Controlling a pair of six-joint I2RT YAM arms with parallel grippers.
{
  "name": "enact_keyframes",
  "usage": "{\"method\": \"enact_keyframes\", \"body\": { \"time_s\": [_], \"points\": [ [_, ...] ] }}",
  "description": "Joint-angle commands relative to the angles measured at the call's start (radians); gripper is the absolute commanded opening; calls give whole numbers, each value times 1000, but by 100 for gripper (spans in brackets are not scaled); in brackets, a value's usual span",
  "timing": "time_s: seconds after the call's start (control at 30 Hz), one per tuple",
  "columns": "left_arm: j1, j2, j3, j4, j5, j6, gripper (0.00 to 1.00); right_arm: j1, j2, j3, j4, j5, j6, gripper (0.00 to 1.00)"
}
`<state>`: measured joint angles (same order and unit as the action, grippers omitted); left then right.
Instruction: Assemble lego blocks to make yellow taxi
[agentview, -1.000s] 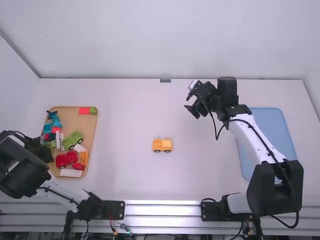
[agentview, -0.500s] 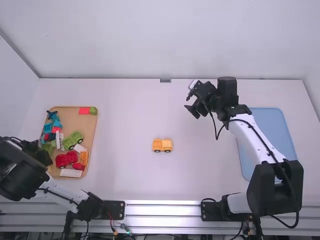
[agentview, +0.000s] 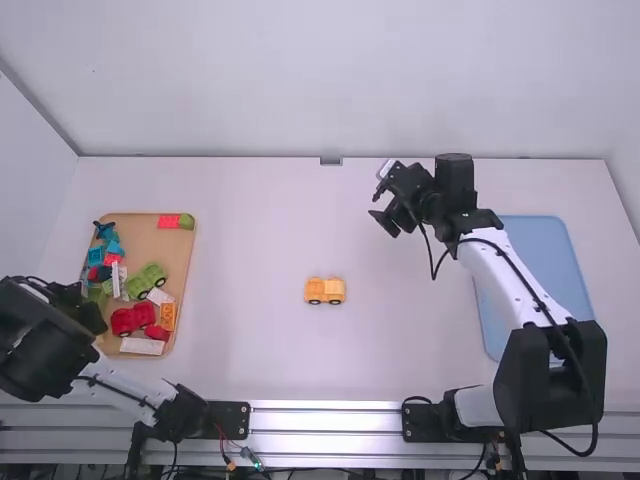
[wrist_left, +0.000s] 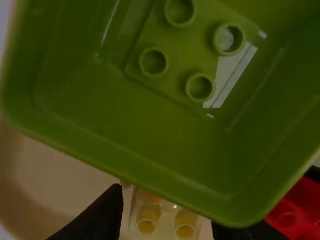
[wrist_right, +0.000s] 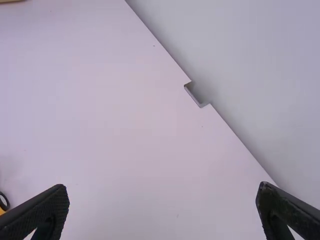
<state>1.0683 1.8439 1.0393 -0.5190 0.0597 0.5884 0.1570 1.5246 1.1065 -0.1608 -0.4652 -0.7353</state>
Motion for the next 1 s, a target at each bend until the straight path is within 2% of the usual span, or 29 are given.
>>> {"method": "enact_keyframes", "body": {
  "time_s": [0.0,0.23,0.37,0.4,0.43,0.53,0.87,0.97],
  "points": [
    [-15,10,-11,-6,34,8,40,1,-8,33,-2,-8,6,99],
    [-14,10,-11,-13,29,7,21,1,-8,33,-3,-8,6,99],
    [-14,10,-6,-15,27,3,21,1,-8,33,-4,-8,6,99],
    [-15,10,5,-32,34,-5,31,1,-8,33,-5,-8,6,99],
    [-16,10,16,-49,30,-29,31,1,-8,33,-5,-8,6,99],
    [-14,10,85,-137,31,-140,9,1,-8,33,-5,-9,6,99],
    [-63,3,283,-361,241,-198,2,1,-8,33,-13,-9,44,99],
    [-185,-29,288,-359,192,-192,2,1,-8,33,-1,-18,85,99]
  ]
}}
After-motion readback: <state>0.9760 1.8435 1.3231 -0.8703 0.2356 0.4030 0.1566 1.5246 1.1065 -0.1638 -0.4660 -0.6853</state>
